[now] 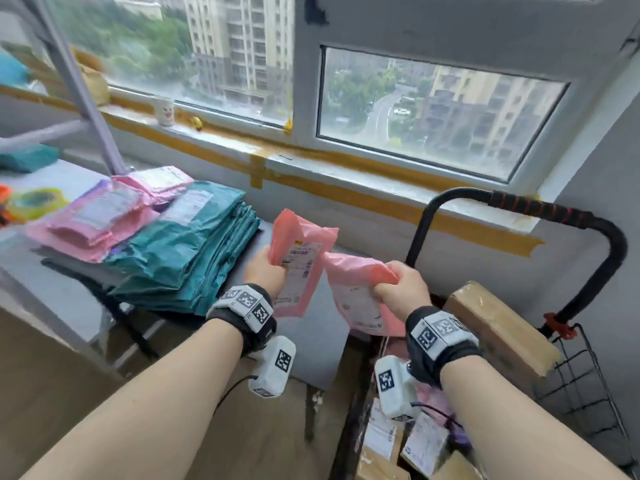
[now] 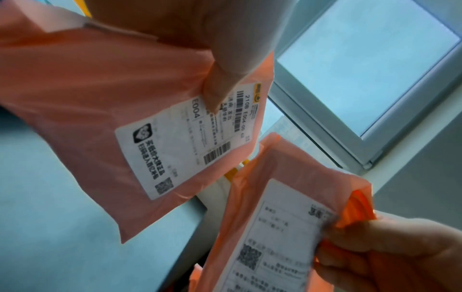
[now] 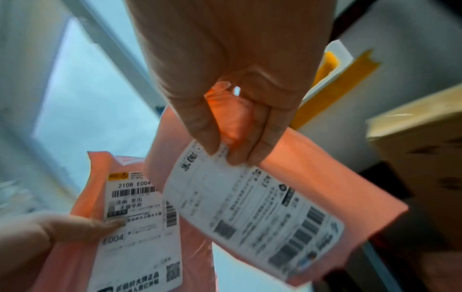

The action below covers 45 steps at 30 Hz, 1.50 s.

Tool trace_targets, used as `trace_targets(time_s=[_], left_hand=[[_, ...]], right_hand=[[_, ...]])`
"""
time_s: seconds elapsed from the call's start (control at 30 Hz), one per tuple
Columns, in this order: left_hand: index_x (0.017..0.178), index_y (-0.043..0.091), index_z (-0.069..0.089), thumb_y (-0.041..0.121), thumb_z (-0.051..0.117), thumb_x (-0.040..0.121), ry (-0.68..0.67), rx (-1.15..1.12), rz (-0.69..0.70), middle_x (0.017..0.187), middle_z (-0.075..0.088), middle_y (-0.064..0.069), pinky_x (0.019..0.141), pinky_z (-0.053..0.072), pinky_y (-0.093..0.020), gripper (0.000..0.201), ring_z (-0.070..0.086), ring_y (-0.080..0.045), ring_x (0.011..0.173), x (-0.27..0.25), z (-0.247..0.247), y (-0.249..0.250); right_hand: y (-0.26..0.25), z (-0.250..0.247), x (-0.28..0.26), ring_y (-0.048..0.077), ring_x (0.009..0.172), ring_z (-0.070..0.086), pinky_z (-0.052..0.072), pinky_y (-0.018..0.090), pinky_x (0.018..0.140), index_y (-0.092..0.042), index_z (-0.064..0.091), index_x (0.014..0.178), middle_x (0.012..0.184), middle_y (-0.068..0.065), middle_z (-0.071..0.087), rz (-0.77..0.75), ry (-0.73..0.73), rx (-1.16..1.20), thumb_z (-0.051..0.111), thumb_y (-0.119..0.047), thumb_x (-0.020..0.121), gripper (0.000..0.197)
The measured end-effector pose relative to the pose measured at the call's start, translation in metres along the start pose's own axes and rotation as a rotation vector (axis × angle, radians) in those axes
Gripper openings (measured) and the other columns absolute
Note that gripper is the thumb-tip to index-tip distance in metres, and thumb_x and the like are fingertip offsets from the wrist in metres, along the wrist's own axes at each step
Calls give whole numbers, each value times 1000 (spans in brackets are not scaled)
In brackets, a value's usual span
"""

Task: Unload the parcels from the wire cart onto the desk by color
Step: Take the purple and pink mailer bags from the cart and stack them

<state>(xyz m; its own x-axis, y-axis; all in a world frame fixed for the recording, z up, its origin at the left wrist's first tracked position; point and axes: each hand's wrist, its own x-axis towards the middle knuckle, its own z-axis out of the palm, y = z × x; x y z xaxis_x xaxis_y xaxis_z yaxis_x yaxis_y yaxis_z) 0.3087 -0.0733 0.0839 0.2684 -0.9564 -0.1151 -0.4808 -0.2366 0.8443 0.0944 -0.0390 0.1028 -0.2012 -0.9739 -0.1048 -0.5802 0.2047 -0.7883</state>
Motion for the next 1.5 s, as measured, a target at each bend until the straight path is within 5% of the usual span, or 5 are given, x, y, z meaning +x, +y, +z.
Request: trace_targets(time_s=[0.17,0.53,1.2,1.4,1.5], left_hand=[[102,13,60,3,54,80,118,-15,-20,96,64,-8,83,48,-35,24,60,-28,92,23,-104,-38],[116,14,57,6,55,89,317,-75,-88,104,64,-7,76,38,-27,28,54,-23,86,64,-245,-119],[111,2,57,14,60,89,372,-8,-114,109,63,-17,87,43,-35,25,59,-33,103,255,-301,-130],[117,5,56,15,55,93,245,58,-177,111,62,-15,77,38,-28,26,52,-23,88,290,-299,-144],[122,5,55,13,54,93,198,72,-155,113,63,-15,76,37,-26,30,50,-21,86,304,-298,-146]], right_hand=[[-78,66,-3,25,78,53,35,25,67,-20,63,74,72,4,60,-93,77,-17,57,-11,81,12],[-209,185,8,29,90,57,40,26,76,-14,72,86,84,10,65,-243,19,-239,54,-8,76,22],[-311,326,163,22,112,47,38,29,86,-16,68,106,117,6,52,-803,-266,-901,49,-19,89,26],[-286,363,190,23,137,35,37,32,106,-31,22,148,156,2,19,-548,-484,-750,48,3,82,79],[-275,362,199,23,136,34,30,33,111,-30,42,139,149,2,32,-476,-309,-721,49,-6,82,62]])
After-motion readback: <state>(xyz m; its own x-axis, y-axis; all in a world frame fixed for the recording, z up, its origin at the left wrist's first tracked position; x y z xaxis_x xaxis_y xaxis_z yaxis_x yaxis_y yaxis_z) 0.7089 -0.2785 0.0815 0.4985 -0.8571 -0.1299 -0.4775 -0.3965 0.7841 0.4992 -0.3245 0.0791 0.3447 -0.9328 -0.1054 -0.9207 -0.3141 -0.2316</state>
